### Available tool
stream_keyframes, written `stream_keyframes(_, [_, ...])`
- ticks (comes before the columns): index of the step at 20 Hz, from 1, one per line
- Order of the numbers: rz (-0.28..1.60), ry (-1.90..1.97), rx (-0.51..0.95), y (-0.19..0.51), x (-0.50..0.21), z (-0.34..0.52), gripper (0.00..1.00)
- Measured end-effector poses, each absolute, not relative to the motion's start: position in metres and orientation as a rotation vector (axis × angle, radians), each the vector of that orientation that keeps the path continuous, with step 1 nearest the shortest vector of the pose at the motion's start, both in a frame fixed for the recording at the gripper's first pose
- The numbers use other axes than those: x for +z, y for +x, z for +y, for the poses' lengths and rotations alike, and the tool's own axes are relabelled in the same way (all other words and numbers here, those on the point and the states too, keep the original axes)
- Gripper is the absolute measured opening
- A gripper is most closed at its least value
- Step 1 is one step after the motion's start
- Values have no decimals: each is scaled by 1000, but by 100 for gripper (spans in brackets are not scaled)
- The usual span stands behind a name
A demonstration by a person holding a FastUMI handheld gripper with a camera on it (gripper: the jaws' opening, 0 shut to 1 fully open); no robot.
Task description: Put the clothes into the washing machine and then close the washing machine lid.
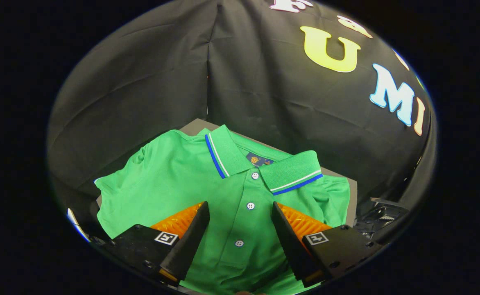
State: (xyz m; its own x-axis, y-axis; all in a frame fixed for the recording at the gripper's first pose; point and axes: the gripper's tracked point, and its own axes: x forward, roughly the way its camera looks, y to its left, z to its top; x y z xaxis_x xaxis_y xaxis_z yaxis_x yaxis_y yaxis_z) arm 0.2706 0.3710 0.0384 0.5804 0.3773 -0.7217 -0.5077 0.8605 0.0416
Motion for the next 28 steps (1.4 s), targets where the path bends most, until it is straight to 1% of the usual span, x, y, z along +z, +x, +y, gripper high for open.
stream_keyframes(6, [757,-145,554,271,40,374,98])
stream_keyframes(8, [761,-137,567,268,40,375,94])
stream_keyframes(14, [743,-155,606,272,44,375,15])
stream_keyframes(16, [734,-152,615,266,48,375,2])
stream_keyframes(20, [704,-123,627,268,52,376,2])
stream_keyframes(24, [637,-52,648,267,85,376,1])
stream_keyframes(28, [516,-11,664,272,135,372,1])
